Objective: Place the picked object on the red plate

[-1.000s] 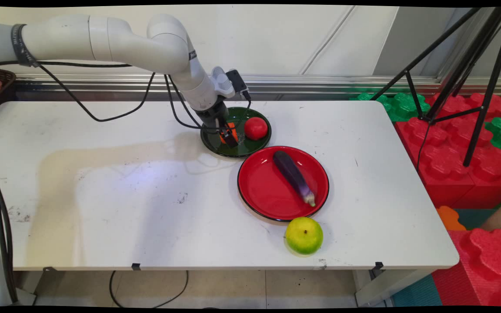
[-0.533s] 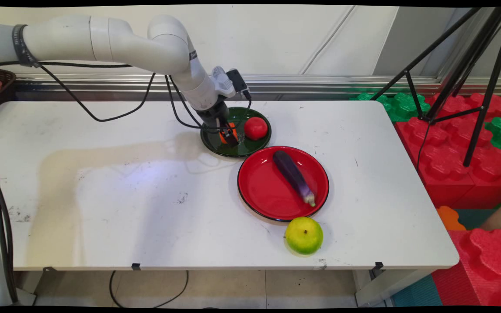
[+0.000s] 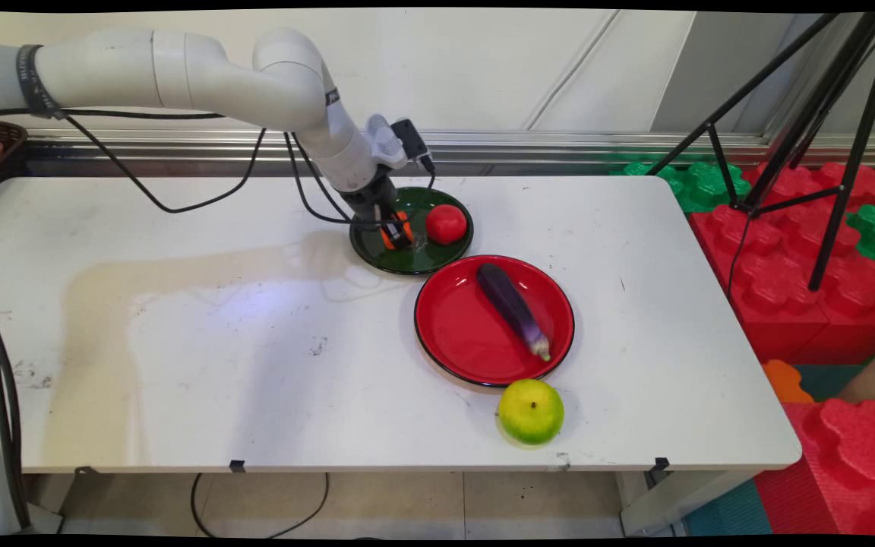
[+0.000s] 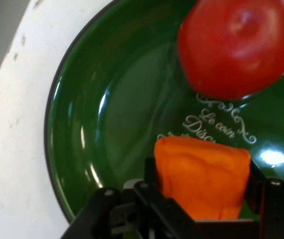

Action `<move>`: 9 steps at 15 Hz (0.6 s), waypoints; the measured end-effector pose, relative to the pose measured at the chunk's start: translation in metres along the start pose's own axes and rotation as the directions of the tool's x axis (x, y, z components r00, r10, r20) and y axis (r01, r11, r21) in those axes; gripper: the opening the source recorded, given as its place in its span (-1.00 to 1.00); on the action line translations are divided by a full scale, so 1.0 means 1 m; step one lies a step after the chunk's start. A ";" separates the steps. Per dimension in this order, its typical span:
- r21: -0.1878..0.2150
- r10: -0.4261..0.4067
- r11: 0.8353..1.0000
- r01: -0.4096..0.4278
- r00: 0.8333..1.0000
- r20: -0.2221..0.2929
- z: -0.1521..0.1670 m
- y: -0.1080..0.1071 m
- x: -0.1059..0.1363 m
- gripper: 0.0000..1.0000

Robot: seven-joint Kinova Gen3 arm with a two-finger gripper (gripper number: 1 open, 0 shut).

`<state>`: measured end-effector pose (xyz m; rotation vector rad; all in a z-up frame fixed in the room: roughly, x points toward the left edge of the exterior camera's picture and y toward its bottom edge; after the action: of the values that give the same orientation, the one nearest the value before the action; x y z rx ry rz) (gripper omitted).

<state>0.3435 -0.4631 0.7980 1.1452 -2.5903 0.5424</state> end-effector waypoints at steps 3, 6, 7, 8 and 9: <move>0.011 -0.010 1.000 0.010 1.000 0.000 -0.007 -0.001 -0.005 -1.00; 0.028 -0.023 0.999 0.023 1.000 -0.009 -0.023 0.000 -0.011 -1.00; 0.033 -0.026 0.999 0.026 1.000 -0.013 -0.029 0.000 -0.012 -1.00; 0.040 -0.029 0.999 0.030 0.999 -0.020 -0.038 0.001 -0.013 -1.00; 0.048 -0.029 0.998 0.031 0.999 -0.031 -0.048 0.002 -0.014 -1.00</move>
<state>0.3553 -0.4319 0.8356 1.1800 -2.5430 0.6144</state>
